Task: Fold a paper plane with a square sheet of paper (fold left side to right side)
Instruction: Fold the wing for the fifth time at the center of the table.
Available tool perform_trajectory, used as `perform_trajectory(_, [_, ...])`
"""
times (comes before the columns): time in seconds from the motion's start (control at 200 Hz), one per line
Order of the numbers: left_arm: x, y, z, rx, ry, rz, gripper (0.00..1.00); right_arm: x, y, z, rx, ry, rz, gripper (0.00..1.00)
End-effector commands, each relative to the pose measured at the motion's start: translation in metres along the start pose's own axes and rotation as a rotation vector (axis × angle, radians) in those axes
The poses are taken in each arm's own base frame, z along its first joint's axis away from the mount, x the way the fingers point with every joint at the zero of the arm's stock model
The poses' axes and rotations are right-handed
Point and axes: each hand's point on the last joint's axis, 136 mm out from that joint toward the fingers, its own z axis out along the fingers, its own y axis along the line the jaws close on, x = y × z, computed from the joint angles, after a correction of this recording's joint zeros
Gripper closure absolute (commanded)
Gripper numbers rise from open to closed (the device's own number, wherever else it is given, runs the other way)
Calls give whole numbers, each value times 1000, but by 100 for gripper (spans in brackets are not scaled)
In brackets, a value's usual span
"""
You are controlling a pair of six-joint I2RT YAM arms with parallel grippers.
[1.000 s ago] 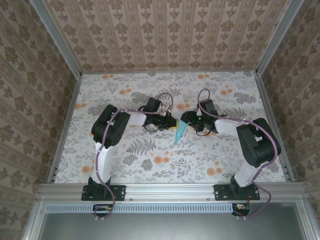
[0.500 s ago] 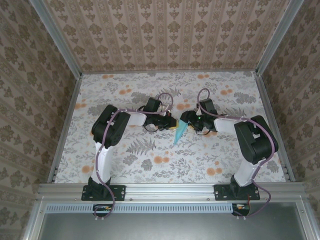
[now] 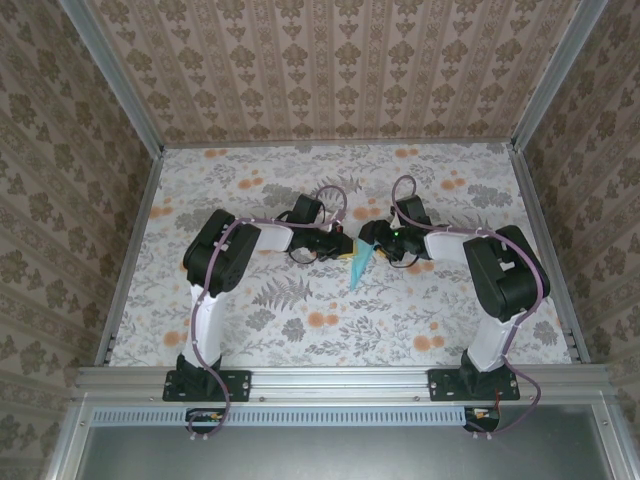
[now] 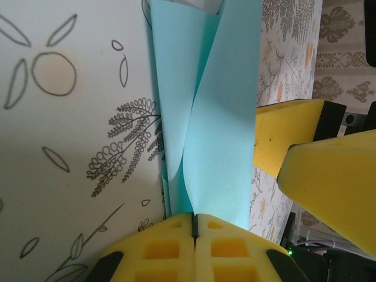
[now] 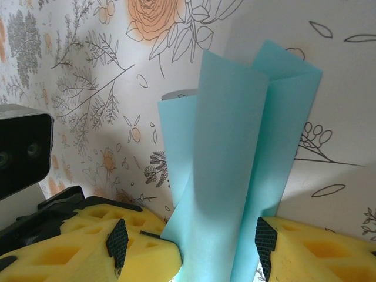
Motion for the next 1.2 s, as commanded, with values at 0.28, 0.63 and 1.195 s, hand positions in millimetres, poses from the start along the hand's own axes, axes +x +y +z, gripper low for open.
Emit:
perform_trajectory(0.28, [-5, -22, -9, -11, -33, 89, 100, 13, -23, 12, 95, 62, 24, 37])
perform_trajectory(0.63, [-11, -25, -17, -13, -72, 102, 100, 13, -21, 12, 85, 64, 17, 37])
perform_trajectory(1.195, [-13, -11, -6, -18, -60, 68, 100, 17, -22, 13, 89, 73, 10, 37])
